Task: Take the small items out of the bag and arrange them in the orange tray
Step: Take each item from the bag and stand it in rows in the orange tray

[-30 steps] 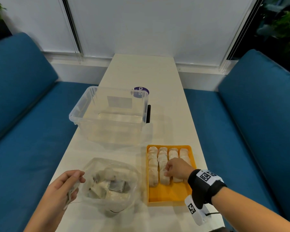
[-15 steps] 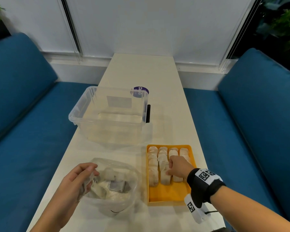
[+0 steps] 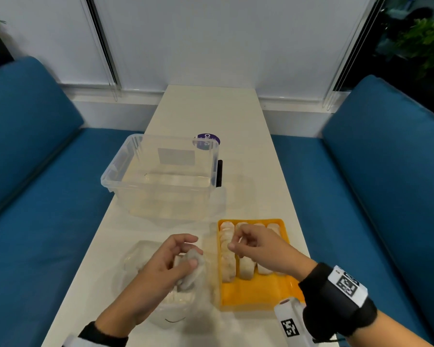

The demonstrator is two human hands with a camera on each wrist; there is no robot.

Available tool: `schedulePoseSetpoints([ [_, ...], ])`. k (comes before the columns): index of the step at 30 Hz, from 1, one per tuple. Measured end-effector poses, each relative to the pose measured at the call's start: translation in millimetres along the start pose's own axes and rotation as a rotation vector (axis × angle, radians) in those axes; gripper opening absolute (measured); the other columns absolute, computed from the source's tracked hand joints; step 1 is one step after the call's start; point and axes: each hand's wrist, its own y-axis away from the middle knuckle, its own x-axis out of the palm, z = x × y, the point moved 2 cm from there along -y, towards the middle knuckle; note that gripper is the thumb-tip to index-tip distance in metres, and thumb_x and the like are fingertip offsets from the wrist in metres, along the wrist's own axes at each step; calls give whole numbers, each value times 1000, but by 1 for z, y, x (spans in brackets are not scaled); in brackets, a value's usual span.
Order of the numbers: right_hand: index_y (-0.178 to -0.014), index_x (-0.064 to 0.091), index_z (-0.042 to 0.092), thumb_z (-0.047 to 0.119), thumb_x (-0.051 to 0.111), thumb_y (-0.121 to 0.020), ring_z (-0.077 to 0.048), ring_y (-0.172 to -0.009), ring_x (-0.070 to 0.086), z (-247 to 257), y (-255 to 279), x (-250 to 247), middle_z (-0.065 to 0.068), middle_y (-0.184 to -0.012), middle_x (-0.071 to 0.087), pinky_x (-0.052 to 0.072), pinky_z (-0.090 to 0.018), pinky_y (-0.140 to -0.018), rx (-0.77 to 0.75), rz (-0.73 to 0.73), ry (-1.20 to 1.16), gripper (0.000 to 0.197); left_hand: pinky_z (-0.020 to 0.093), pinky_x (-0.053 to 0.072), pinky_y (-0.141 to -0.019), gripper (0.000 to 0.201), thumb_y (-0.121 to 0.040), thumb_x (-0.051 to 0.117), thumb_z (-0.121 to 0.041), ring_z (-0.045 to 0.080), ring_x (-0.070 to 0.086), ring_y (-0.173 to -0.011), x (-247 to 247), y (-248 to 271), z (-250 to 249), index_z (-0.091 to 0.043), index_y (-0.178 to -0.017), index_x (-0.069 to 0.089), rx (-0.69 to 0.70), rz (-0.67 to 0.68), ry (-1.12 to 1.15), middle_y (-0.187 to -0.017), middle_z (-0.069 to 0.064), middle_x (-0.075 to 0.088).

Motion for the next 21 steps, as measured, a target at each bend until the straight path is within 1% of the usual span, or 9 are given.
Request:
schedulePoseSetpoints([
  [2,-94,61,18,41,60,-88,-3,-61,54,16,11,4,5,-75,65,45,-16,-61,-12,83,-138,23,40,53,-82,43,-71,68,-28,14,61,-89,6,-3,-1,-27,-112,56,15,33,-24,-99,-4,66],
  [3,-95,60,18,41,59,-88,-4,-61,55,22,15,7,4,-78,66,45,-15,-58,-3,128,-200,24,40,53,-83,45,-71,69,-28,13,62,-88,9,-4,-2,-28,-113,54,23,41,-44,-100,-5,65],
  [7,-94,59,17,38,60,-88,-11,-64,60,28,23,22,-3,-85,67,46,-20,-55,9,230,-378,22,19,51,-67,47,-77,73,-22,3,63,-77,19,-8,-8,-29,-117,49,50,64,-137,-107,1,61],
  [10,-92,60,15,25,63,-88,-12,-62,60,24,22,26,-4,-82,68,47,-20,-56,30,248,-545,12,21,52,-69,55,-68,73,-33,8,65,-81,21,-9,-10,-33,-116,47,39,100,-219,-110,0,60],
  [12,-91,60,13,18,62,-89,-12,-62,61,21,21,28,-2,-77,67,49,-20,-57,66,256,-625,6,23,52,-72,53,-70,76,-34,7,65,-84,21,-10,-7,-34,-116,48,15,103,-235,-111,-1,59],
  [14,-92,60,10,15,60,-90,-12,-63,62,16,20,29,-4,-74,65,50,-20,-58,128,233,-689,6,20,52,-72,42,-80,72,-23,5,64,-85,21,-12,-4,-29,-116,51,-26,88,-187,-110,0,60],
  [16,-95,60,6,13,58,-91,-13,-62,62,10,20,29,-5,-72,64,52,-20,-59,186,202,-781,8,21,51,-69,29,-87,64,-15,11,63,-85,20,-12,-3,-22,-114,56,-86,59,-88,-107,3,61],
  [19,-96,59,2,13,56,-92,-13,-60,61,5,18,29,-6,-71,65,52,-21,-59,236,166,-900,12,23,54,-64,20,-91,51,-3,15,65,-75,16,-12,-2,-11,-107,61,-167,-6,67,-95,6,65],
  [21,-96,60,2,13,55,-92,-14,-59,60,4,17,28,-6,-71,65,52,-22,-58,252,151,-954,13,21,55,-60,18,-93,49,-2,15,66,-67,14,-12,-2,-5,-103,63,-200,-38,117,-88,7,65],
])
